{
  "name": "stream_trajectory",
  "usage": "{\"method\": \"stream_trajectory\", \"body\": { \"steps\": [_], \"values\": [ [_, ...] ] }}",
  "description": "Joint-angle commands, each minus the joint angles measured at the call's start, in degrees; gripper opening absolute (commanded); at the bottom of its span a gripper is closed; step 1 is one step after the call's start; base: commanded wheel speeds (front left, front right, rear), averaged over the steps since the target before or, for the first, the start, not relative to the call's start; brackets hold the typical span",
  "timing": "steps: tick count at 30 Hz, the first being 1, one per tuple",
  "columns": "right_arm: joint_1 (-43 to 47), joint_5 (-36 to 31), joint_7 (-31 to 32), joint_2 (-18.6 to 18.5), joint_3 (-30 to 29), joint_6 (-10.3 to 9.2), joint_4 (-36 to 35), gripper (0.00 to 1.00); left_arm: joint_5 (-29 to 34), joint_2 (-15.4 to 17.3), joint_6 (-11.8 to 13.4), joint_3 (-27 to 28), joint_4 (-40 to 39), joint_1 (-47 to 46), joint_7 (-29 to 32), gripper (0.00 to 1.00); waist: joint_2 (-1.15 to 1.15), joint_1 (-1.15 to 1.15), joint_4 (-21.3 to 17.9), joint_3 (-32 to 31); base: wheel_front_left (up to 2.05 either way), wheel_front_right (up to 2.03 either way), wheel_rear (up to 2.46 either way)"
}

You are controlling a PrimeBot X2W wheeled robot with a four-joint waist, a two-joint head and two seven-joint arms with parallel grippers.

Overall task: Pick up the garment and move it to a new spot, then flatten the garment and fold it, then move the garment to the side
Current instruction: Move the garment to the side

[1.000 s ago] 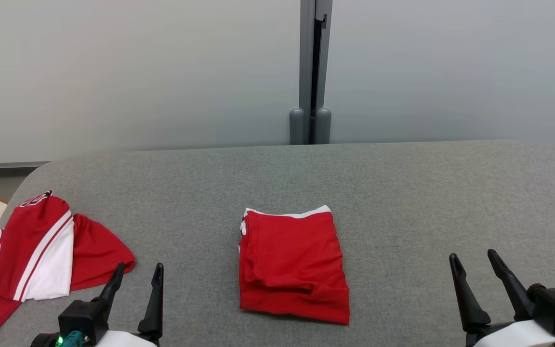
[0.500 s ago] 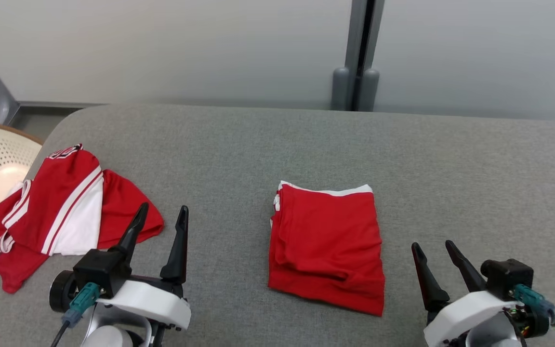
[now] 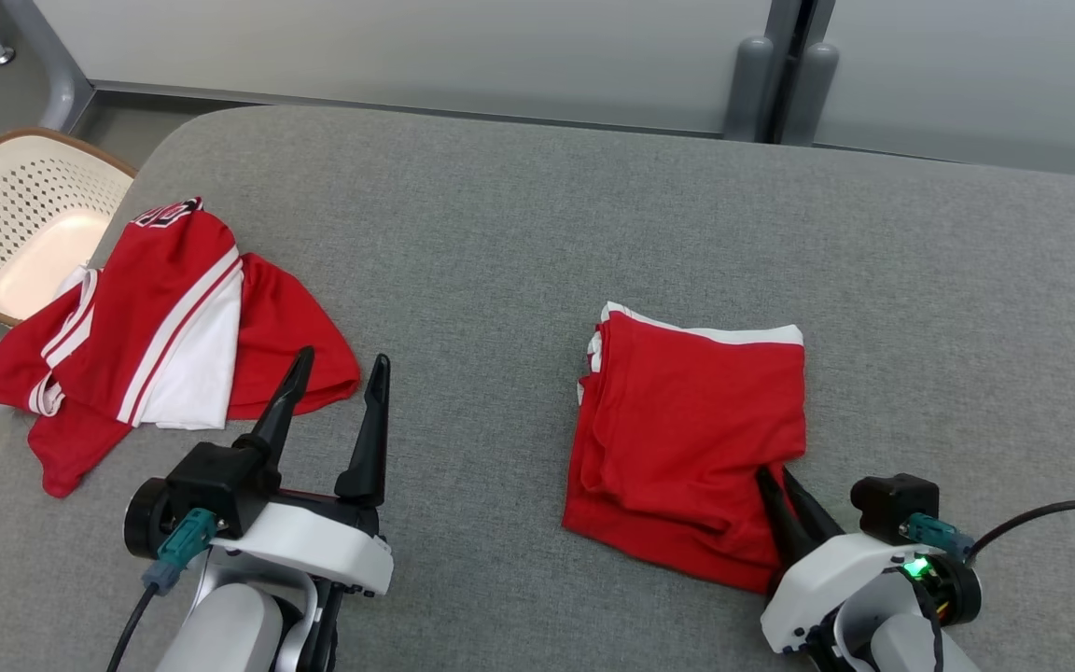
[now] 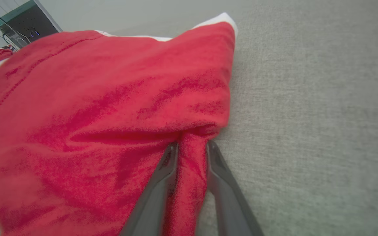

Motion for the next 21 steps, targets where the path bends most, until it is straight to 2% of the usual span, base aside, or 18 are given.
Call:
{"method": "stream_trajectory", "body": {
  "steps": [1, 7, 16, 17, 21],
  "values": [
    [1.2, 0.6, 0.3, 0.5, 1.6, 0.01, 2.3, 0.0, 0.5, 0.4, 0.1, 0.3, 0.3, -1.1, -0.4, 1.0, 0.0, 0.0, -0.7, 0.0, 0.0, 0.0, 0.0],
    [-0.7, -0.2, -2.7, -0.2, 3.9, -0.02, 2.8, 0.0, 0.9, 1.5, 0.4, 0.9, -0.9, -0.7, -0.8, 1.0, 0.0, 0.0, -5.4, 0.2, 0.0, 0.0, 0.0],
    [-3.8, -0.9, -4.1, -5.1, 6.9, -0.07, 1.3, 0.0, 2.0, 4.4, 0.8, 0.7, -6.8, 0.8, 1.0, 1.0, 0.0, 0.0, -18.7, 3.1, 0.0, 0.0, 0.0],
    [-3.8, -0.9, -4.1, -5.1, 6.9, -0.07, 1.3, 0.0, 2.0, 4.4, 0.8, 0.7, -6.8, 0.8, 1.0, 1.0, 0.0, 0.0, -18.7, 3.1, 0.0, 0.0, 0.0],
    [-6.1, -0.1, -4.1, -7.4, 7.8, -0.05, 1.2, 0.0, 2.7, 5.3, 0.4, -0.1, -10.1, -0.4, 2.5, 1.0, 0.0, 0.0, -23.9, 5.7, 0.0, 0.0, 0.0]
  ]
}}
